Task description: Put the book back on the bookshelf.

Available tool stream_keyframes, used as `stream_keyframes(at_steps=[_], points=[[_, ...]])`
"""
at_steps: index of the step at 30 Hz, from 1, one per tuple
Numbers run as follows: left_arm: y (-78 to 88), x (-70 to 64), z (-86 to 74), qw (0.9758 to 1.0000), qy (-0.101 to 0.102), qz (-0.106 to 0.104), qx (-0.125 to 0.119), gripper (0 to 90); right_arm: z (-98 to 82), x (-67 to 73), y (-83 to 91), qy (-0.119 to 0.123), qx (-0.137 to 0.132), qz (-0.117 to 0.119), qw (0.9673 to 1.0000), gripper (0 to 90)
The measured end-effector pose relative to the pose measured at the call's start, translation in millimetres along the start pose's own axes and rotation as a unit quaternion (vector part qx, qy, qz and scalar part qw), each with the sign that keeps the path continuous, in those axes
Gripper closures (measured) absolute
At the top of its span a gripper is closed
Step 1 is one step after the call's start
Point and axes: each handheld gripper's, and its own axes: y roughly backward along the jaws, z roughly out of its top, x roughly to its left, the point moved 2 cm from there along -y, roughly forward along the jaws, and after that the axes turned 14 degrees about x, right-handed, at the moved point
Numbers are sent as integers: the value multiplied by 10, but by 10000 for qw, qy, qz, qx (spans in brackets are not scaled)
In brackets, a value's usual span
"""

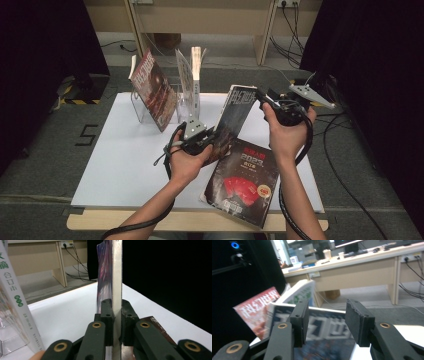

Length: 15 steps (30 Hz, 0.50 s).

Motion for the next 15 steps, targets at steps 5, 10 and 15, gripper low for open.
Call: stream_keyframes(at_steps=[5, 10, 15], points=[[106, 44, -14, 9999, -37, 1, -103, 829, -191, -200, -59, -82, 230, -259, 9994, 534], [249, 110, -41, 9999, -13, -50, -158, 830, -462, -400, -123, -231, 476, -497, 9974, 533], [403, 181, -68, 9997, -12, -84, -218, 830, -731, -562, -174, -390, 709, -630, 9947, 534]])
